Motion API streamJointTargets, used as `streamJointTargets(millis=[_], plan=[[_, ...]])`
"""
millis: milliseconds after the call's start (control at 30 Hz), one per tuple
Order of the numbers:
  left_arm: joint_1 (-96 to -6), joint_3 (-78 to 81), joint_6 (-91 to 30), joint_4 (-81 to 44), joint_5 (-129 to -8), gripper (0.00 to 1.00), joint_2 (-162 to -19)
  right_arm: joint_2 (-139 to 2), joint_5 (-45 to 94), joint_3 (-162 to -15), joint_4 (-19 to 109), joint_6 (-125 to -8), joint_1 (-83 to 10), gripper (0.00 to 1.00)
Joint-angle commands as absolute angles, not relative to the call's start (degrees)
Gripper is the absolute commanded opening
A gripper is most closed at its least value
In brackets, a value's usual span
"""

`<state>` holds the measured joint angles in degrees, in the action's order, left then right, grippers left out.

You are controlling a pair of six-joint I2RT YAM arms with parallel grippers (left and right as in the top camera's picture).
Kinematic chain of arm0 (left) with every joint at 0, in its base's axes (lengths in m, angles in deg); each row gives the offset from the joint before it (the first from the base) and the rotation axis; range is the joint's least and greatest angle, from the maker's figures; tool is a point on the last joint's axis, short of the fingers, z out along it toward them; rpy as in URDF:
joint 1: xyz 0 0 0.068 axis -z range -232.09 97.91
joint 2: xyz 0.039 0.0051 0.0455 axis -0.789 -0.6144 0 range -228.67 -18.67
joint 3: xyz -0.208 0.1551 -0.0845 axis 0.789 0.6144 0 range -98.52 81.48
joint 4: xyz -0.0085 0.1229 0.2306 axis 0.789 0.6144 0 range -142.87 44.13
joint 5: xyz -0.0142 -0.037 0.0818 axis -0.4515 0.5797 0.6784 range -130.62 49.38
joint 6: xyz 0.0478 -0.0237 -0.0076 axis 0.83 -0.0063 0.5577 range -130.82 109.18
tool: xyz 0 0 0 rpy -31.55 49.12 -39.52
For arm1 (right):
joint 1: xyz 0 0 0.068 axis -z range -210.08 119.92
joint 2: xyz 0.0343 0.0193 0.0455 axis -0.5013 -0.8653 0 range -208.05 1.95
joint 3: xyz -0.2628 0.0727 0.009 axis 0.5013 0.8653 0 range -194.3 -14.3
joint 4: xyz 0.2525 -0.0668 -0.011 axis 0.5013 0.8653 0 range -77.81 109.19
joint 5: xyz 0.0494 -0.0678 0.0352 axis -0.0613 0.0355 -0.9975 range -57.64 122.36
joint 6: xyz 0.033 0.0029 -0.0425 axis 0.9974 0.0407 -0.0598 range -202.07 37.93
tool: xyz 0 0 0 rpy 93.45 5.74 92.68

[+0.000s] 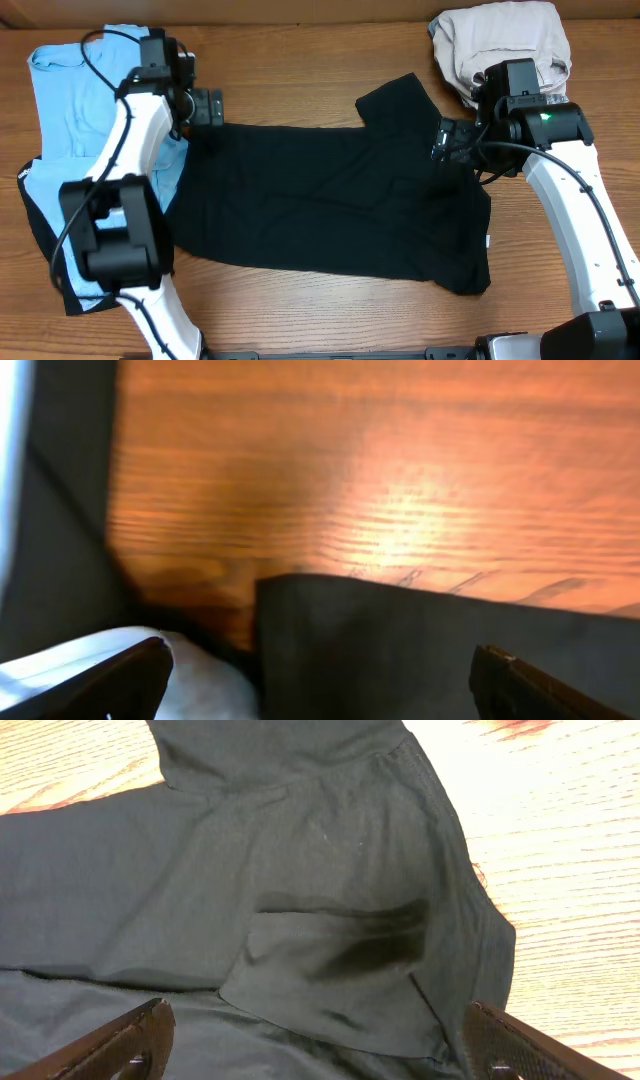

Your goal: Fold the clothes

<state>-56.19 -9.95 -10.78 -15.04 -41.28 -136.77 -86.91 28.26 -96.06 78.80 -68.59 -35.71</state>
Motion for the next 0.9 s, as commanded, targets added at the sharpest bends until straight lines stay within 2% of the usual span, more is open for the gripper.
streamJointTargets(millis=[0, 433, 567, 633, 733, 867], plan=[[-55.8, -9.3, -9.5, -15.2, -42.2, 0.97, -141.4, -85.9, 28.3, -97.6, 78.5, -68.8, -35.6, 0.95], [-55.8, -9.3, -9.5, -19.1, -43.1, 0.97, -146.2, -85.9, 28.3, -97.6, 78.0, -68.8, -35.6, 0.95], [-55.8, -9.3, -9.5, -20.7, -43.5, 0.94, -146.2, -85.9, 28.3, -97.5, 77.1, -68.8, -35.6, 0.95], [-55.8, -9.3, -9.5, -20.8, -44.2, 0.89, -146.3, -85.9, 28.2, -97.5, 76.7, -68.8, -35.6, 0.94], [-55.8, -9.3, -9.5, -20.2, -45.2, 0.78, -146.8, -85.9, 28.3, -97.5, 76.3, -68.8, -35.6, 0.85], [-55.7, -9.3, -9.5, -17.8, -45.1, 0.51, -148.0, -85.9, 28.3, -97.5, 75.3, -68.9, -35.6, 0.77]])
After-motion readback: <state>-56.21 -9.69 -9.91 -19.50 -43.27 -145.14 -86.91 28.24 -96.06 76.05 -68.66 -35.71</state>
